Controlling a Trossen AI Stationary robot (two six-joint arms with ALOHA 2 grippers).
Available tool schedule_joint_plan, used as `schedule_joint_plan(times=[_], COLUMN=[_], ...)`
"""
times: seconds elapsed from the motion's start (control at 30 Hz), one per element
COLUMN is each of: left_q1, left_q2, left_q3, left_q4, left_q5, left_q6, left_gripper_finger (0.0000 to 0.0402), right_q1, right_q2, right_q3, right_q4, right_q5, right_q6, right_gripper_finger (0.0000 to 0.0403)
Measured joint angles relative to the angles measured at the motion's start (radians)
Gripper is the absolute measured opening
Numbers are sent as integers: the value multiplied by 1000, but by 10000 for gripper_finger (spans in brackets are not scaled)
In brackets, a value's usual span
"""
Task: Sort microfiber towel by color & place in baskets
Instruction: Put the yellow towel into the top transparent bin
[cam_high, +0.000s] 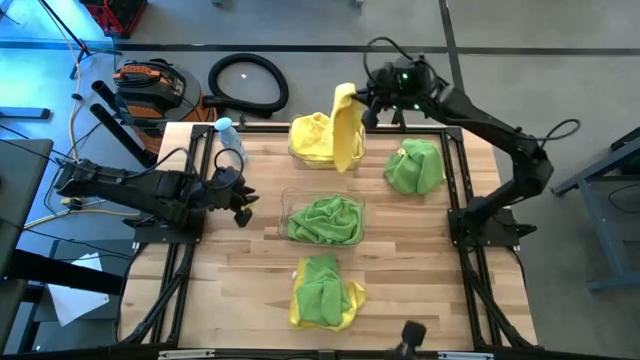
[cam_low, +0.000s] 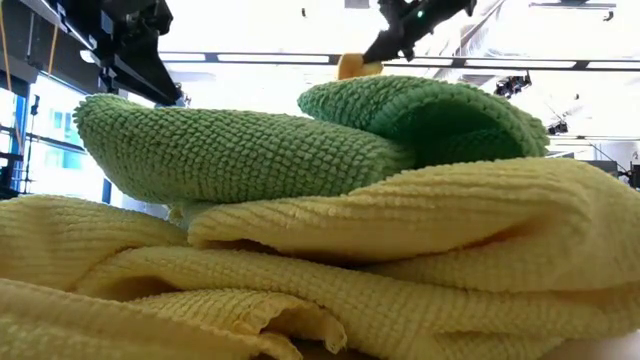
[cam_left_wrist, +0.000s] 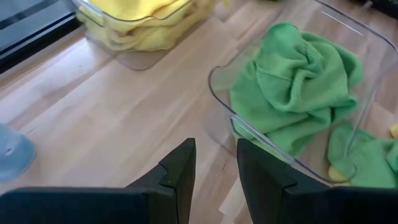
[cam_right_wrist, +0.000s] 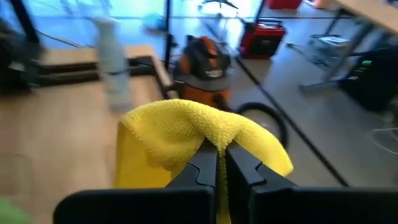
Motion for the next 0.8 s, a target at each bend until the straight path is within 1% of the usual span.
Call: schedule_joint_plan(times=[0.07,0.13,0.27,0.4,0.53,0.57,0.7,0.8], left_q1=[13,24,46,64,78,81,85,85], left_q2=[0,0,0,0,0,0,0,0], left_q3=[0,0,0,0,0,0,0,0], left_q4=[0,0,0,0,0,0,0,0], left_q5=[0,0,-3,-16,-20,-20,-20,-20], left_q6=[-9,-12,-21,-21,-21,-21,-30,-37], left_gripper_finger=[106,106,106,106,106,106,106,106], right_q1=[-20,-45,-84,-110,-121,-121,-105,-82], right_q2=[27,50,87,107,121,121,121,122], right_q3=[26,52,89,86,86,86,86,86], right_q4=[3,4,19,55,56,44,-54,-120], right_q5=[27,32,22,-13,-24,-44,-197,-223], right_q6=[-26,-43,-50,-68,-67,-66,-59,-79], right_gripper_finger=[0,0,0,0,0,0,0,0])
